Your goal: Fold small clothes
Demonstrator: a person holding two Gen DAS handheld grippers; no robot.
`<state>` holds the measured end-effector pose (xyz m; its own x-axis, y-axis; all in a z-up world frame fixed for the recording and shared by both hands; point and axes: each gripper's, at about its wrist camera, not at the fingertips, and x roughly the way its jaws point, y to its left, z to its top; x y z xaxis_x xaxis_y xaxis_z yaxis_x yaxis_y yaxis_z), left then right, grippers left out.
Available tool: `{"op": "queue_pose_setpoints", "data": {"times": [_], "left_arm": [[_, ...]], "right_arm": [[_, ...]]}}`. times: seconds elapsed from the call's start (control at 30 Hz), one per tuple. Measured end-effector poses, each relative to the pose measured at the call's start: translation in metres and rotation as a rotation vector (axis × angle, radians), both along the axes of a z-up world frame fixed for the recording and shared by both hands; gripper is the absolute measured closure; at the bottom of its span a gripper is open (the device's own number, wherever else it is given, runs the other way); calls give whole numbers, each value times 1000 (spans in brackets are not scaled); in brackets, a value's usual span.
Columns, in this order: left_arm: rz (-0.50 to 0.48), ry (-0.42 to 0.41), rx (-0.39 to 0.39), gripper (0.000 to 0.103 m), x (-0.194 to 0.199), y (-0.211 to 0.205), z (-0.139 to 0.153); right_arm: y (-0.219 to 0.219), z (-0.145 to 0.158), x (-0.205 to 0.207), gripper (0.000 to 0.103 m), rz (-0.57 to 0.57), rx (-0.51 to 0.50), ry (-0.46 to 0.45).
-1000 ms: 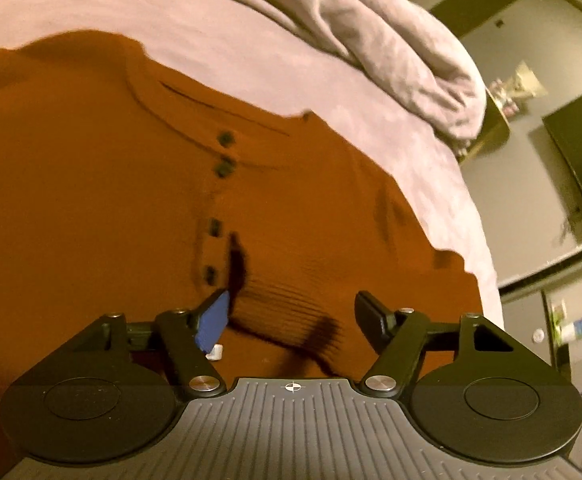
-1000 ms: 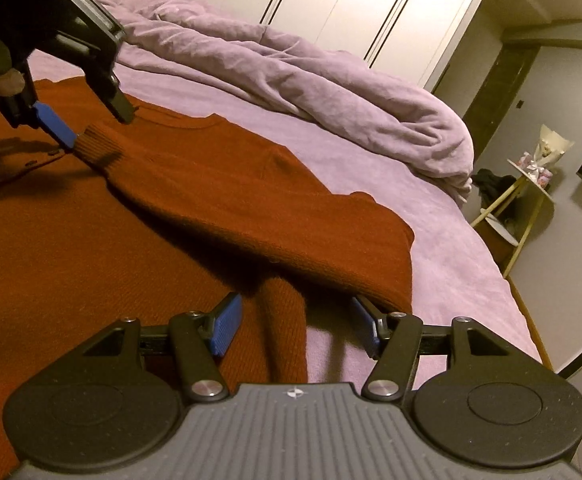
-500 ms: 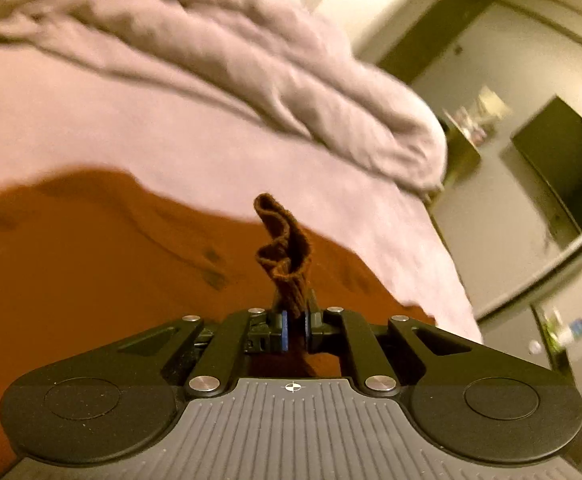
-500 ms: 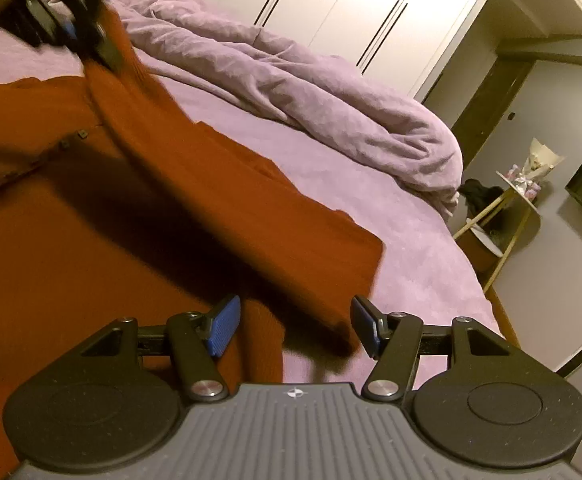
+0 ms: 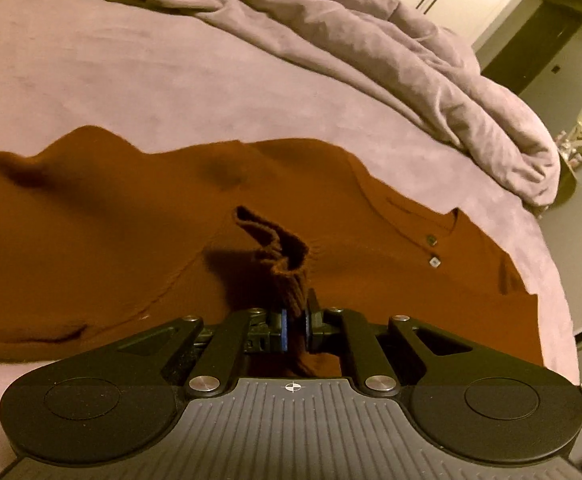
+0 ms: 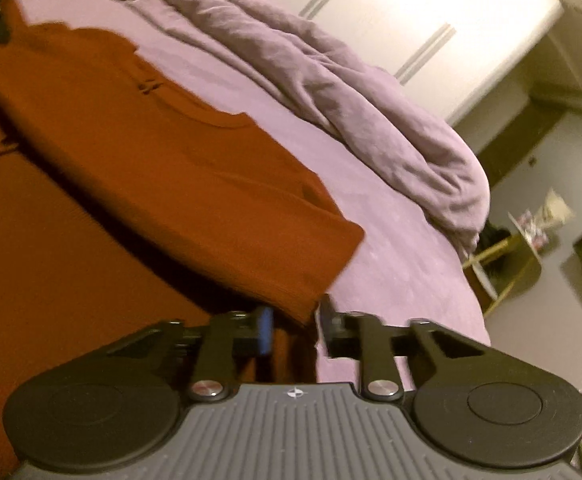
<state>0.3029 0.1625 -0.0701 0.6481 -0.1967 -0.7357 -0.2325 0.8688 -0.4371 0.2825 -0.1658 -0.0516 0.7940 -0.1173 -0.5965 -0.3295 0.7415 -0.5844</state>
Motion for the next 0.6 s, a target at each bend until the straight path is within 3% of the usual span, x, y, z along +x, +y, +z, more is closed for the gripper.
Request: {"op": "queue_pose_setpoints", "data": {"times": [0.17,0.3,0.37,0.43,0.6], "left_arm": [[-50,-97,79,94,3,-10,14],[-51,-19,145,90,12,-14,10],[-62,-1,166,75,7,-11,7],[-46,-6,197,67,-4,-6,9],[-13,-32,197,67,-20,9,17]], "right_arm": [[-4,0,5,88,-61,-2,-39],[10,-15,2,88,-28,-105,-39],[10,-13,3,86,-23,-115,-23],[4,0,2,77,-35,-65,-6],[-14,39,-15,77,-5,128,12]]}}
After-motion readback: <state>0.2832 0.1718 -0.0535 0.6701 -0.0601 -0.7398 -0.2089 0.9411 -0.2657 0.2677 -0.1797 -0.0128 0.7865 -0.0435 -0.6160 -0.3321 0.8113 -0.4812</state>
